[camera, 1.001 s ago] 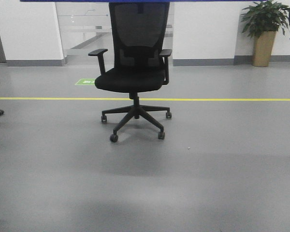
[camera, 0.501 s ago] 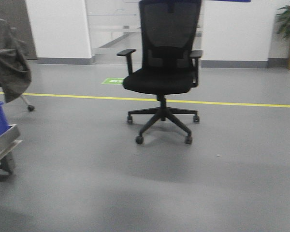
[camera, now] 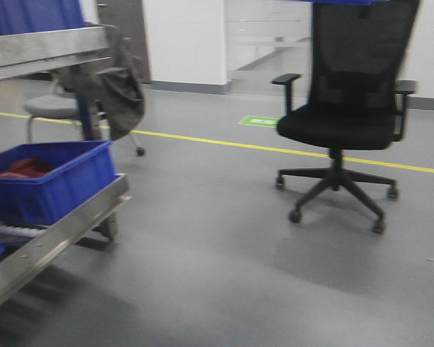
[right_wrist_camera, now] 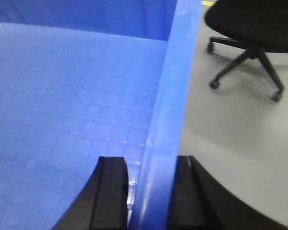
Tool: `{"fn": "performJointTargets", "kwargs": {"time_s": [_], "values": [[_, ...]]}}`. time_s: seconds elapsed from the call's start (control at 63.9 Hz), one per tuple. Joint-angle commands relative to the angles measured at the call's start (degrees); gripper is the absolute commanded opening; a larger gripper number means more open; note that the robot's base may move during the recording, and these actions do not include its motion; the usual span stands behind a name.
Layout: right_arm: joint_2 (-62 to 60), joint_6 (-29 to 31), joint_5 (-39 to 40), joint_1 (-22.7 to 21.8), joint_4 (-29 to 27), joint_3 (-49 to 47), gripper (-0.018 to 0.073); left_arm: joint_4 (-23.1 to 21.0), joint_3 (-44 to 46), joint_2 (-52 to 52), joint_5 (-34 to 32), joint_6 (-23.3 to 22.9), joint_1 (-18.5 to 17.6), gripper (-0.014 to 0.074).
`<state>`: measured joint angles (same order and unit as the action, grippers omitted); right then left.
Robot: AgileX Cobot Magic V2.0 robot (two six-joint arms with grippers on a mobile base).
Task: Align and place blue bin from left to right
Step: 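Drive the base across the room holding the bin in both grippers, then approach the second shelf and raise the held bin above it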
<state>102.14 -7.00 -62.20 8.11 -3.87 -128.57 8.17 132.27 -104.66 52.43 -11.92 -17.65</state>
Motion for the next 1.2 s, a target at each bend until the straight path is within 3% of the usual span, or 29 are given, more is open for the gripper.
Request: {"fn": "performJointTargets", "kwargs": {"time_s": [0.0, 1.189], "values": [[-1.5, 2.1, 4.4, 0.0, -0.3, -1.3, -0.0154, 1.4, 1.0, 1.4, -6.9, 0.9, 0.4, -0.0111], [-1.5, 2.1, 4.4, 0.0, -0.3, -1.3, -0.0154, 1.4, 1.0, 1.4, -6.9, 0.9, 0.4, -0.0111]]}}
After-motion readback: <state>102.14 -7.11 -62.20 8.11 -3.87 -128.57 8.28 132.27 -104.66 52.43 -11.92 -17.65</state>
